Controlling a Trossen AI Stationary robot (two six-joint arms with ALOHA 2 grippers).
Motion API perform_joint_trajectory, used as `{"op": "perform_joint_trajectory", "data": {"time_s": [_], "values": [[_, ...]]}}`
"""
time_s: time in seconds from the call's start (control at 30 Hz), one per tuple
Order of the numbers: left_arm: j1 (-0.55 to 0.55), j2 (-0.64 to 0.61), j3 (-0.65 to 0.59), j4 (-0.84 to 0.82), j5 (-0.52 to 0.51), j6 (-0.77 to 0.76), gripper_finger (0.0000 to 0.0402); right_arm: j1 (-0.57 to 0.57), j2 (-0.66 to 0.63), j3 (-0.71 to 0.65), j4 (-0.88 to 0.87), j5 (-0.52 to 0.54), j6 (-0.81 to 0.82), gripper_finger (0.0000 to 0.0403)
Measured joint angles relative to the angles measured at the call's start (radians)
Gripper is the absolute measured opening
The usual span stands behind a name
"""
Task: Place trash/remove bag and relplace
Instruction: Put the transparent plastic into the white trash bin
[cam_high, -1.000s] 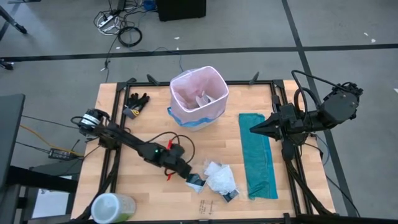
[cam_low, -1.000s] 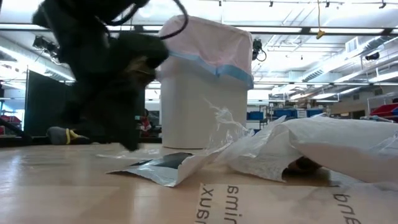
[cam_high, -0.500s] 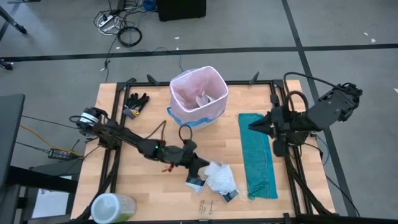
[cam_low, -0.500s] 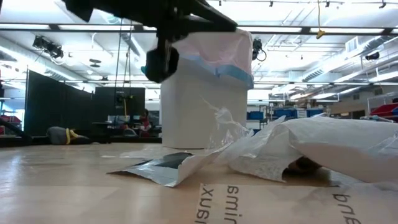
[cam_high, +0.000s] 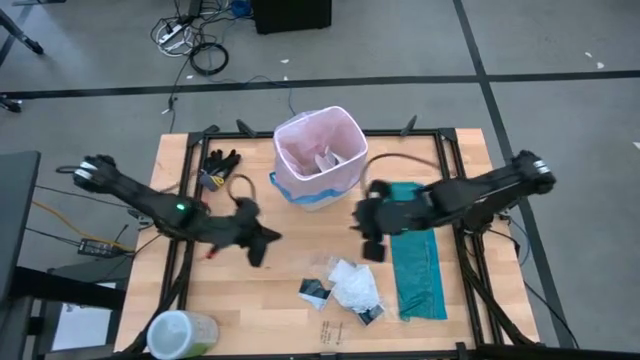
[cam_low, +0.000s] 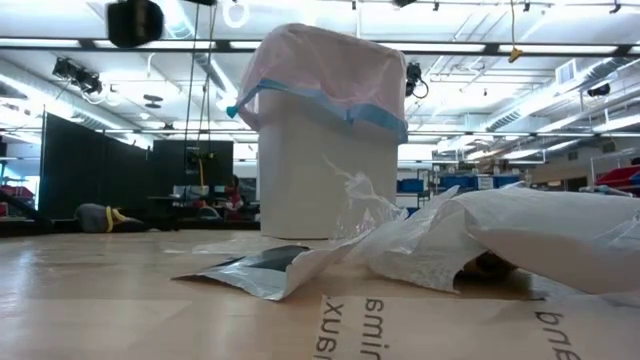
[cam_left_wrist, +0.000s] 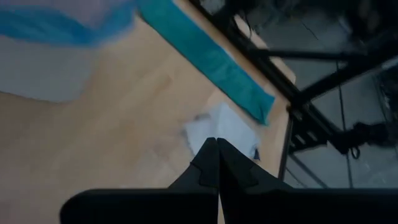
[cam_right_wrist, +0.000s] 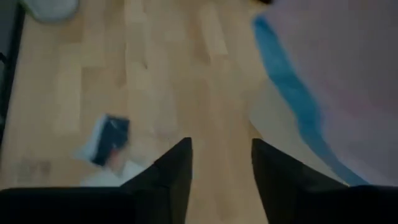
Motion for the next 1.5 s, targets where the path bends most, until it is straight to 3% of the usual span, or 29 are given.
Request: {"op": "perform_joint_trajectory", "data": {"time_s": [0.2, 0.43, 1.1, 1.23, 1.3, 1.4, 1.5], "values": [[-0.029, -0.134, 0.0, -0.106, -0.053, 0.006, 0.0002, -0.079, 0.207, -0.002, 0.24, -0.17, 0.048, 0.0208], [-0.054, -0.216, 0.0, -0.206, -0.041, 0.057, 0.0003, -0.125, 0.417, -0.002, 0.487, -0.312, 0.129, 0.0213], [-0.054, -0.311, 0.001, -0.351, -0.031, 0.113, 0.0004, -0.148, 0.714, 0.037, 0.578, -0.331, 0.16, 0.0204], [-0.054, -0.311, 0.001, -0.363, -0.023, 0.113, 0.0004, -0.141, 0.752, 0.079, 0.53, -0.315, 0.177, 0.0176], [-0.054, -0.311, 0.001, -0.363, -0.022, 0.113, 0.0004, -0.133, 0.758, 0.095, 0.444, -0.269, 0.205, 0.0137], [-0.054, -0.311, 0.001, -0.366, -0.019, 0.113, 0.0004, -0.125, 0.761, 0.133, 0.32, -0.221, 0.211, 0.0041], [-0.054, -0.311, 0.001, -0.37, -0.019, 0.123, 0.0004, -0.125, 0.762, 0.179, 0.245, -0.233, 0.203, 0.0013]]}}
